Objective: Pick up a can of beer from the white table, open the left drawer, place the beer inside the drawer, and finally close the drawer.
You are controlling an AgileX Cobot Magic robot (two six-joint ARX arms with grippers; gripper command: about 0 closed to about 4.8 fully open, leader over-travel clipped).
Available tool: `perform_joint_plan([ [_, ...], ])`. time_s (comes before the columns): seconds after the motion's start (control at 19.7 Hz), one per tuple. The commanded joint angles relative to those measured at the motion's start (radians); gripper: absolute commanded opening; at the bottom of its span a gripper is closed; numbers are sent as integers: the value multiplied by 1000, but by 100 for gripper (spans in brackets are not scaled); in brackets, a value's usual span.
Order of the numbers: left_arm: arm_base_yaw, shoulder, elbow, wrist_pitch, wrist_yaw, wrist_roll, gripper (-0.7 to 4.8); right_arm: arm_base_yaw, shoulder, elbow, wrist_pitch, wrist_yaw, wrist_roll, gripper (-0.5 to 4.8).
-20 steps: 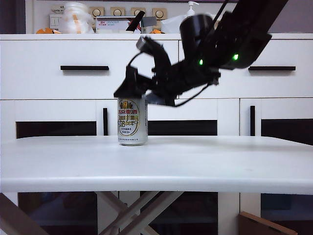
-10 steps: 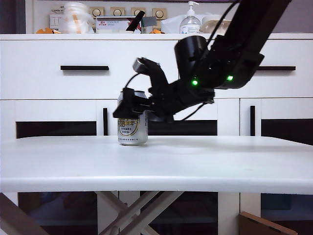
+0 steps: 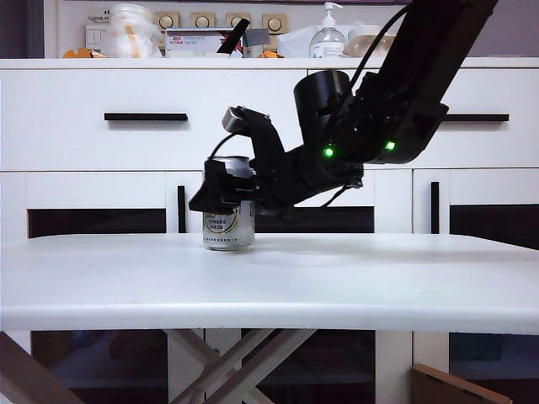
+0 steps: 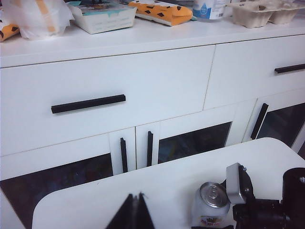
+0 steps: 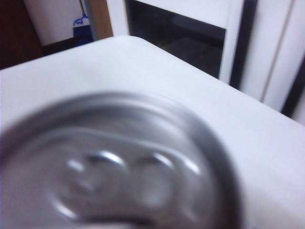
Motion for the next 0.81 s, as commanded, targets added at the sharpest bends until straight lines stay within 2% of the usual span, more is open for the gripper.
perform_joint_plan([
  [0.05,0,-2,2,6,3,1,-6,3,-5,3,29,2,-3,479],
  [0.1,0,-2,2,6,3,1,-6,3,-5,3,25,2,-3,456],
  [0.2,0,-2,2,6,3,1,-6,3,-5,4,26,2,-2,283],
  [0.3,0,-2,2,6,3,1,-6,3,-6,4,35,2,-2,198],
  [0.81,0,-2,2,-2,3,1,-6,3,-84,3,31,-1,5,198],
])
